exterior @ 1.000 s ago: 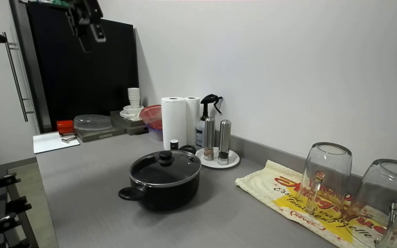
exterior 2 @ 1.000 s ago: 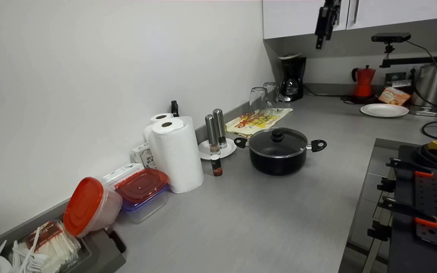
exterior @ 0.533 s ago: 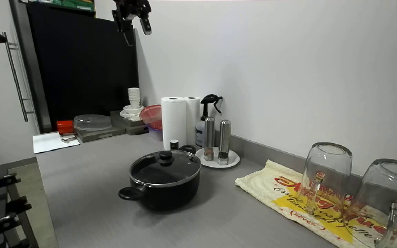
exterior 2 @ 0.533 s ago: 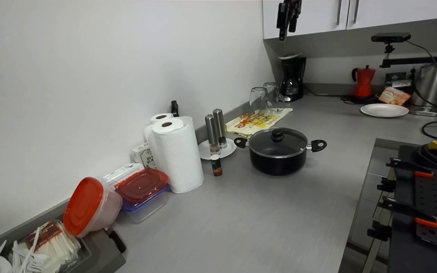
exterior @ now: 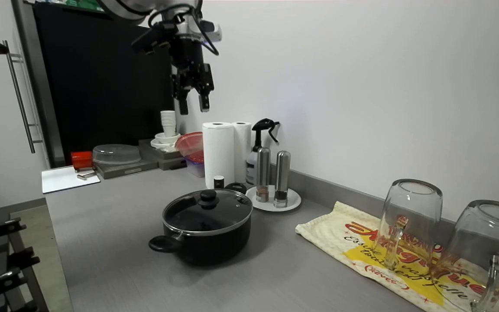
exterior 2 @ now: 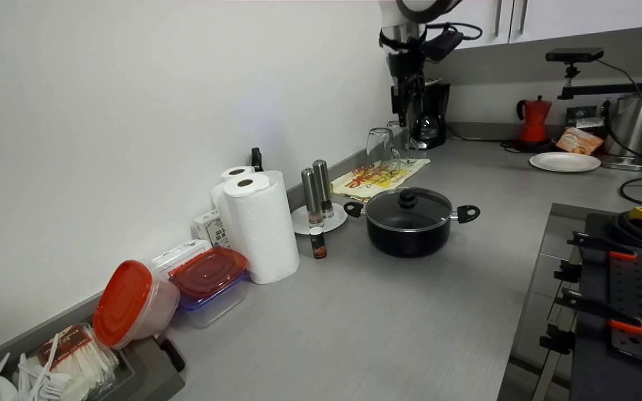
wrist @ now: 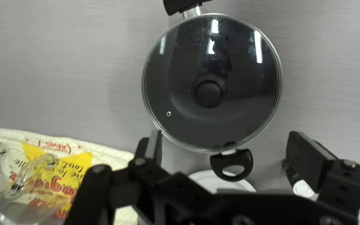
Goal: Remove the lid from the pot
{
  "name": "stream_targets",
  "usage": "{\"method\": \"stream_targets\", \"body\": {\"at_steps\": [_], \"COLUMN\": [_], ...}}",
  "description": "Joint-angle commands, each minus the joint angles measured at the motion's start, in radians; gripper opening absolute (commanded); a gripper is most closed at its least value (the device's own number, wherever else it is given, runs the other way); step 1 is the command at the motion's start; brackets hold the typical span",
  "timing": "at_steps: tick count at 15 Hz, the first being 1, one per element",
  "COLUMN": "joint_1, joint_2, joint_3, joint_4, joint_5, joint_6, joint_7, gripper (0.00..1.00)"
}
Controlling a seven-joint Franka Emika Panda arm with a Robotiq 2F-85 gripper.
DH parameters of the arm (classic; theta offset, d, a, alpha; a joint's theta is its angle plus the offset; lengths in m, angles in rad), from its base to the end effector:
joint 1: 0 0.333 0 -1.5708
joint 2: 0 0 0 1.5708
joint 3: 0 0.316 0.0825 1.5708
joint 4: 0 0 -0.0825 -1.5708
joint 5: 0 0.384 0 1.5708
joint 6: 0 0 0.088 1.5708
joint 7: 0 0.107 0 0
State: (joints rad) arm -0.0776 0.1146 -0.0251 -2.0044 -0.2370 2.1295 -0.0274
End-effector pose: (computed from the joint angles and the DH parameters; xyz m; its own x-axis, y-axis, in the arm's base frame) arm 0.5745 -0.0693 0.4028 0.9988 0.0490 -0.0080 0.0497 -0.9779 0.2030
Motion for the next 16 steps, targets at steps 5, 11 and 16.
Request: {"method": "stream_targets", "body": {"at_steps": [5,11,16], "joint_1": [-0.022,-0.017,0.007], "joint_2": [0.209,0.285,0.323], "joint_3": [-0.032,-0.037,-0.075], "joint_4": [0.035,0.082,0.1], "joint_5": [0.117,0.138,0.059], "joint_6": [-0.001,0.075,0.135], "joint_7": [-0.027,0.01,0.083], "gripper": [1.0,1.0,1.0]}}
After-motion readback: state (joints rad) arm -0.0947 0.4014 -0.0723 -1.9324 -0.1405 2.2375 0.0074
